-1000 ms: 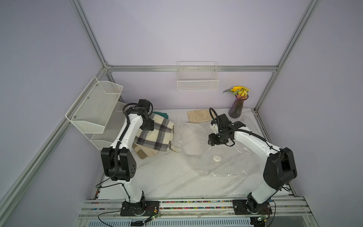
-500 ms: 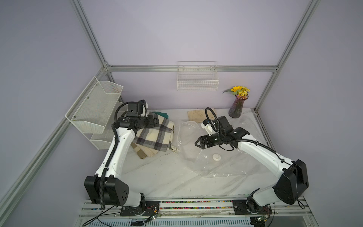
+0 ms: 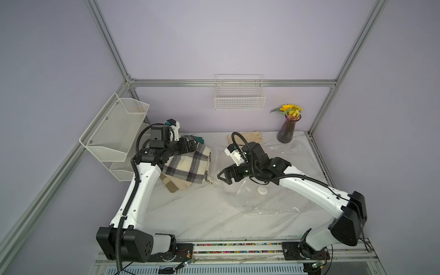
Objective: Take the scarf out of the vacuum bag
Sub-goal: Adjust the vacuum bag at the center of the board.
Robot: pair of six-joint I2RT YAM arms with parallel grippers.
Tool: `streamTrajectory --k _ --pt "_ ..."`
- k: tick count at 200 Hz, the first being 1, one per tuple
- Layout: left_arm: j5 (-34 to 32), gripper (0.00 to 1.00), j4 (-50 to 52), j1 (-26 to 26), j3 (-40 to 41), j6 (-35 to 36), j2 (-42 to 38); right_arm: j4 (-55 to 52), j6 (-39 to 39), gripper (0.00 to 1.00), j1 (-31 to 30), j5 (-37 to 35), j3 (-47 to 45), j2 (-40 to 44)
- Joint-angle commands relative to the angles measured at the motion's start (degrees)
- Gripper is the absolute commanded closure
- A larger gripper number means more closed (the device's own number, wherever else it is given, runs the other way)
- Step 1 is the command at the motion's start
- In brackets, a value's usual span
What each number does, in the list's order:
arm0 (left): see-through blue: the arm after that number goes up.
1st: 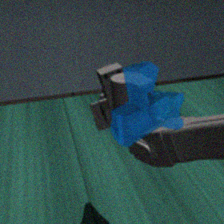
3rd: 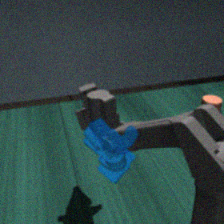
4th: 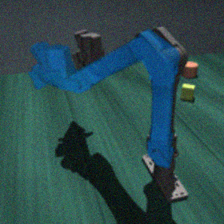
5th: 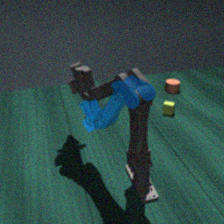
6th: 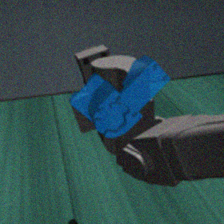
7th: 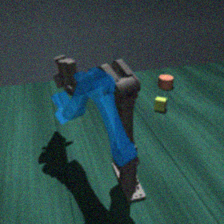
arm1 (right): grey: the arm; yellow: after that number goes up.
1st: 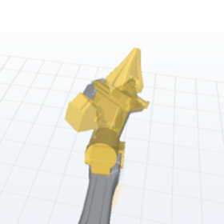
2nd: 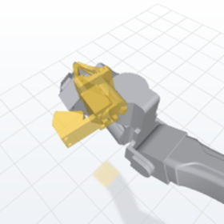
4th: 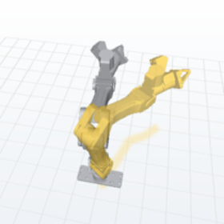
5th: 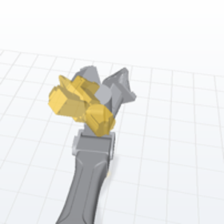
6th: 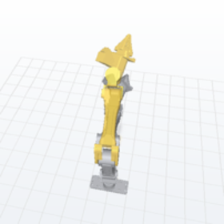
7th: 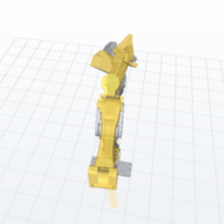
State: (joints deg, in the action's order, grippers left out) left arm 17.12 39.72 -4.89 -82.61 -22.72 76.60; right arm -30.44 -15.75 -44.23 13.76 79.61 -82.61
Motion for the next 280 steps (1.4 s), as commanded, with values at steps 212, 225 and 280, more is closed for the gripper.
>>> streamTrajectory --k 212,225,280 --pt "-9.68 0.0 20.89 -46.36 -46.2 -4.65 49.62 1.06 -26.83 0.03 52.73 -3.3 -11.39 -15.58" --pt "-11.65 0.0 23.55 -45.8 -48.23 -3.97 52.14 1.51 -27.04 0.03 52.93 -3.09 -11.68 -16.4" --pt "-20.55 0.0 29.05 -42.08 -49.46 -3.07 56.5 1.06 -30.52 0.03 54.58 -2.8 -12.38 -21.08"
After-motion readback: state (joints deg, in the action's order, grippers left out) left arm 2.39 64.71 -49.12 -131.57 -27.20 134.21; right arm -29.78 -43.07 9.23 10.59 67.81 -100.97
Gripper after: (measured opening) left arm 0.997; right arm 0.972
